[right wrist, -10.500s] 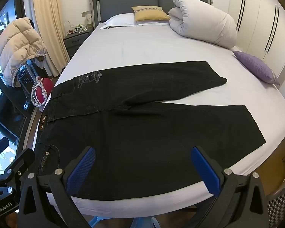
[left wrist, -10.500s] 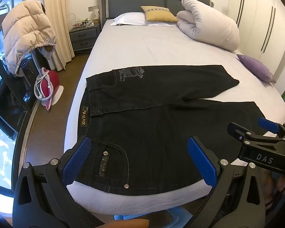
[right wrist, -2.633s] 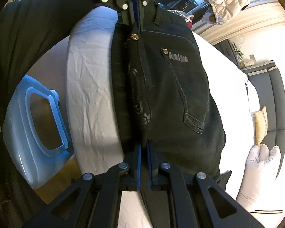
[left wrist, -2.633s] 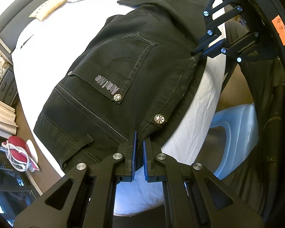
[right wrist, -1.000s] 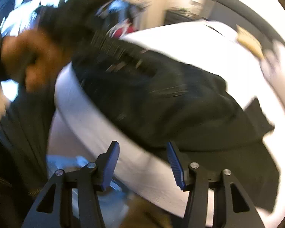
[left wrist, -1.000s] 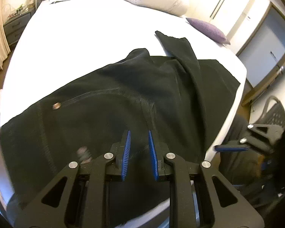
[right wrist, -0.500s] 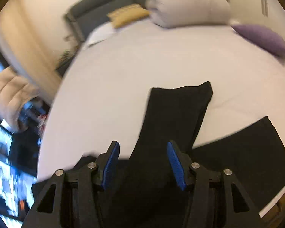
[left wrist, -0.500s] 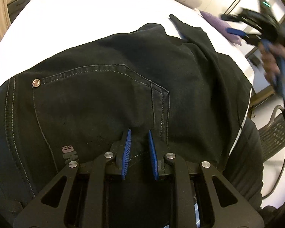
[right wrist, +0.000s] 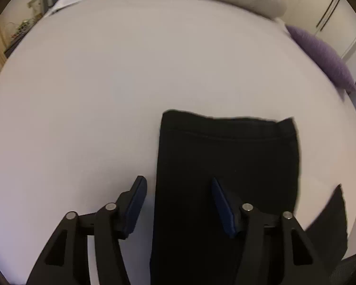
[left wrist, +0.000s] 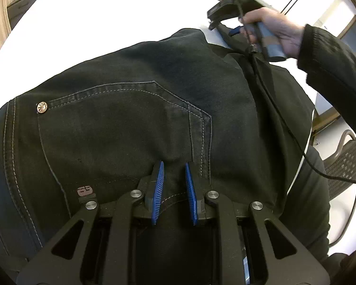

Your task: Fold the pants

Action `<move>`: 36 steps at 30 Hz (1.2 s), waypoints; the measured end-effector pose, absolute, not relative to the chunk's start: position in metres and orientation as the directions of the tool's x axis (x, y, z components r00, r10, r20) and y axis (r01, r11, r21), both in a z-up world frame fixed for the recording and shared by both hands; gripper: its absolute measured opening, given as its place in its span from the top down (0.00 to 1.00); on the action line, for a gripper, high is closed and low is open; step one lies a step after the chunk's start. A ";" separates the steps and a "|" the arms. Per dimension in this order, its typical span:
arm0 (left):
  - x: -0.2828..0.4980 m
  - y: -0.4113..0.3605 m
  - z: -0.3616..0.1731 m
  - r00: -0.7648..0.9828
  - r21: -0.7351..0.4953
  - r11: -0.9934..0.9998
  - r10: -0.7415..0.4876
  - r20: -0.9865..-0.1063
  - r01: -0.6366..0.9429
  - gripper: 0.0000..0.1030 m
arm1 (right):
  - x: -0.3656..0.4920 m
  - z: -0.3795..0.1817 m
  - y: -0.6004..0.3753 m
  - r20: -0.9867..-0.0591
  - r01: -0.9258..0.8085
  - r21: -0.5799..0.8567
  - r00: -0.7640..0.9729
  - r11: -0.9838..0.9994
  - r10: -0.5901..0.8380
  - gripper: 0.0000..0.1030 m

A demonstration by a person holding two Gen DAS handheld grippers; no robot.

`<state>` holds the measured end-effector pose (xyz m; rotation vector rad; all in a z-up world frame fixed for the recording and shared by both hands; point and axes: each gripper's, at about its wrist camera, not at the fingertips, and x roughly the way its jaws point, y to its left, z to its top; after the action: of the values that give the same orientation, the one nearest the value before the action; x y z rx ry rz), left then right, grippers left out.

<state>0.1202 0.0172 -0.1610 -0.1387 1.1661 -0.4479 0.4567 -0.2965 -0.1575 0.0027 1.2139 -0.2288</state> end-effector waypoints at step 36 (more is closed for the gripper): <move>0.125 -0.029 -0.152 0.298 -0.209 0.944 -0.282 -0.912 0.254 0.82 | 0.112 -0.166 -0.650 -0.487 0.456 0.867 0.860 0.200 0.155 0.42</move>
<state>0.1248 -0.0286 -0.1517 -0.0262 1.2170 -0.3564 0.1123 -0.6496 -0.1659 1.3712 0.5373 -0.2249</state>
